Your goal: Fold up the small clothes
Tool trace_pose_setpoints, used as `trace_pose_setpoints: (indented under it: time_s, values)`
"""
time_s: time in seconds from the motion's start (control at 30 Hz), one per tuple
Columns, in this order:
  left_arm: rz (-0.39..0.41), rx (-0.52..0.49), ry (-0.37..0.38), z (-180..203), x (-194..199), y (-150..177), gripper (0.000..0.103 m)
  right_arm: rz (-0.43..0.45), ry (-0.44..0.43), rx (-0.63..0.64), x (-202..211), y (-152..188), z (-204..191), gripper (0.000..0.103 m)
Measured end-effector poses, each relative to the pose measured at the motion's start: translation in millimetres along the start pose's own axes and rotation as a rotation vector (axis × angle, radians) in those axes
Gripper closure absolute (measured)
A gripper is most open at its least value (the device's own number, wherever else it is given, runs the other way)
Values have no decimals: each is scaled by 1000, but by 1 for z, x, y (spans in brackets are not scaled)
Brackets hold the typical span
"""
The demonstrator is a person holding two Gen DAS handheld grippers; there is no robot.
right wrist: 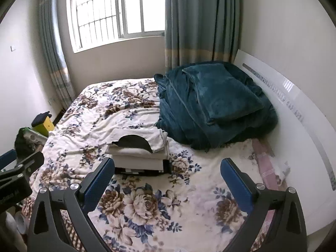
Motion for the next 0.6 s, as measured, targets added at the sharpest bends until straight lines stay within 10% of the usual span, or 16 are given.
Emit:
trace_pose_setpoints:
  time_s: [0.6]
  values:
    - [43, 23, -2, 7, 44, 15, 0, 37, -27, 14, 46, 4, 15, 0]
Point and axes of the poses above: each gripper's, at about its wrist camera, not at the fingertips, and x roughly against the way its jaws point, z to its right, y to its underside, the point moved 8 cm from there along -x, roughly the way its jaws point, and after that the axes turned 2 degrees about x, right-handed, at the moved point
